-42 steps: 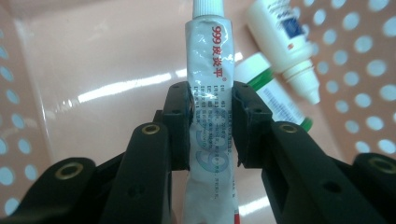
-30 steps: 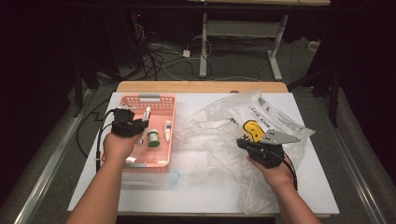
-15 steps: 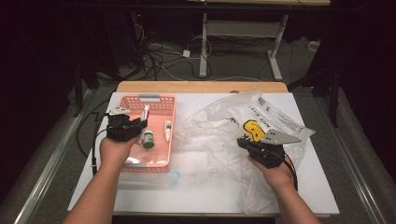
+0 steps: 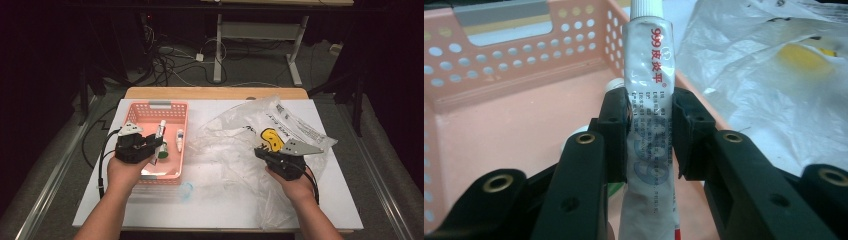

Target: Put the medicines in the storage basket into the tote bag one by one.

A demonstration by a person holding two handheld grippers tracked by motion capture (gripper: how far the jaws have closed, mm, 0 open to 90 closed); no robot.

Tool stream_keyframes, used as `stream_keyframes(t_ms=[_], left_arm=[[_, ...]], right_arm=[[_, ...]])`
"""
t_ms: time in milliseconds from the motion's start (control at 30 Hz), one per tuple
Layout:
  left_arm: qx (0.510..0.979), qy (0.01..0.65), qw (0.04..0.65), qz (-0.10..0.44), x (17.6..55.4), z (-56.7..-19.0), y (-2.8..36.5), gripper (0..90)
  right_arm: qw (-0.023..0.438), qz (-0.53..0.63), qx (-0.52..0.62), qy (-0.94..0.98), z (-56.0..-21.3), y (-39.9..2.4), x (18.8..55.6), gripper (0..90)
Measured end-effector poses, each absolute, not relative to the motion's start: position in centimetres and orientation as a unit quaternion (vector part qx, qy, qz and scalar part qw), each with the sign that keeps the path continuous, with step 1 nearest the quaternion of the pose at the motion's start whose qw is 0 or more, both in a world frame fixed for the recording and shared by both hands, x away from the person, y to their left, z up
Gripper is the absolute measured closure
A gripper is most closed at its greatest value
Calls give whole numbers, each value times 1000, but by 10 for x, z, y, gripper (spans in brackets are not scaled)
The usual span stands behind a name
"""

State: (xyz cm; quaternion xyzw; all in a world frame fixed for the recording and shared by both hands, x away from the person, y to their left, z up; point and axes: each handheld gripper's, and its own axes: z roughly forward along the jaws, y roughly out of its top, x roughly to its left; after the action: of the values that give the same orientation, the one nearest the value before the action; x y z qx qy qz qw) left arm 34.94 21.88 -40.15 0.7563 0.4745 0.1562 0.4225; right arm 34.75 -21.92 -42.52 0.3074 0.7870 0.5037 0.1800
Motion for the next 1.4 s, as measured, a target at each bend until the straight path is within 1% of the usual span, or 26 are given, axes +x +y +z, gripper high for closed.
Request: stream_keyframes(t_ms=[333,467,867,1200,1400], left_arm=[[758,460,437,150,334,-395,206,684],[760,438,457,148,326,-391,198,684],[777,393,477,123,308,-382,163,683],[795,355,481,104,297,-392,130,683],[797,351,484,90,296,-400,120,683]], right_arm=[[184,505,308,785,-424,-221,347,900],[190,505,306,785,-422,-222,347,900],[198,517,303,775,-414,-226,343,900],[209,525,299,769,-408,-226,339,900],[208,533,299,764,-407,-227,339,900]])
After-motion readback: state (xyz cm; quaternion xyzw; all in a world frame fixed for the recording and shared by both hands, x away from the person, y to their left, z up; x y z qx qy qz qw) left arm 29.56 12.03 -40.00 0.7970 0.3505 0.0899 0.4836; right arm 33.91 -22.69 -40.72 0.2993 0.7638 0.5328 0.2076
